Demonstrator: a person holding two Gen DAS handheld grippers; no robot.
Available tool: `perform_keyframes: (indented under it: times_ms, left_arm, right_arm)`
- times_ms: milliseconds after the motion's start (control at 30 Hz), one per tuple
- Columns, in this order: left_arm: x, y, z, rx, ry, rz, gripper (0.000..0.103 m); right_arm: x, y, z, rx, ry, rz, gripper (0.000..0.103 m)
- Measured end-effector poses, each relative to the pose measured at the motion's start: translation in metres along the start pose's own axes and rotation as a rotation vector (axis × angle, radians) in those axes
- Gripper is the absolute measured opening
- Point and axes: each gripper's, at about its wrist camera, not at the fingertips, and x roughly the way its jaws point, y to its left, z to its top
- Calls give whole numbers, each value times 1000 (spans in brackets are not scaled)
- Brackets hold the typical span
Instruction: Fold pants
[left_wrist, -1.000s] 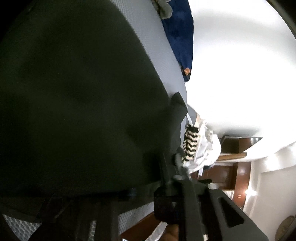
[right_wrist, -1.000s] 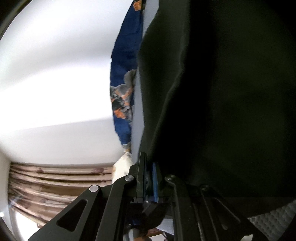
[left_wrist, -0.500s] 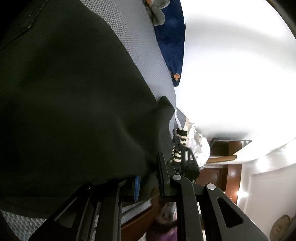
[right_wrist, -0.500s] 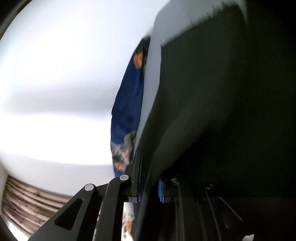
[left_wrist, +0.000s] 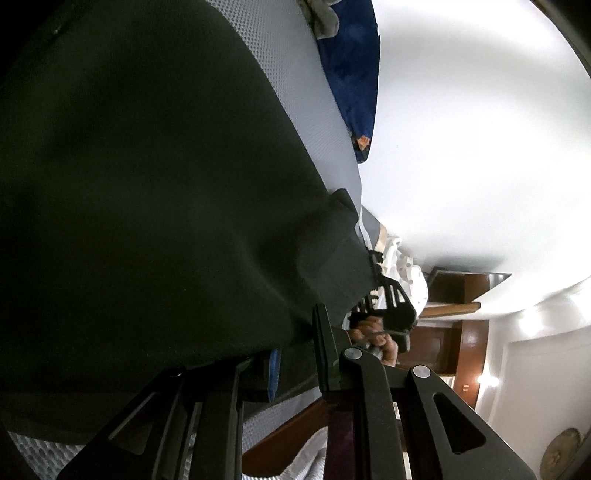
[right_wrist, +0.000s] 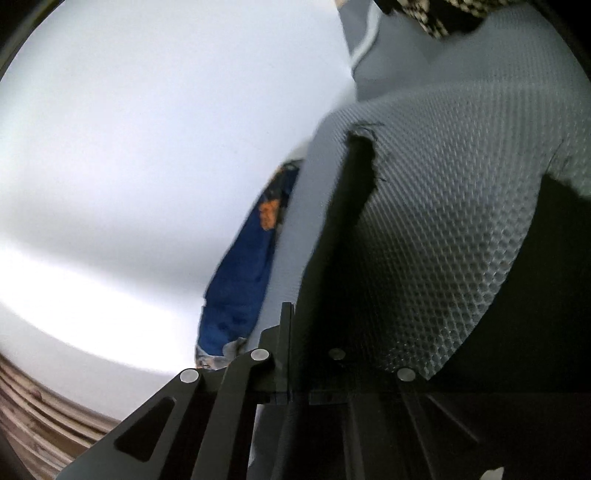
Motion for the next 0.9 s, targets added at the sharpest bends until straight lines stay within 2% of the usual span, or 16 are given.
perform_keyframes:
  times_ms: [167, 267, 400, 600, 800, 900]
  left_arm:
    - [-1, -5, -3, 25, 18, 3, 17]
    - [-3, -6, -8, 45, 42, 9, 17]
    - [-3, 1, -18, 62, 82, 44, 17]
    - [1, 18, -28, 60, 127, 102, 16]
    - [-4, 15, -30, 98, 130, 123, 17]
    - [-6, 14, -30, 106, 128, 126, 17]
  right_arm:
    - [-60, 12, -12, -48, -31, 22, 5]
    - [-104, -2, -28, -47, -41, -19, 5]
    - [-134, -33, -56, -15, -40, -90, 5]
    - [-142, -86, -72, 111, -38, -110, 5]
    - [-149, -84, -75, 94, -42, -100, 5]
    - [-154, -71, -77, 33, -51, -117, 5]
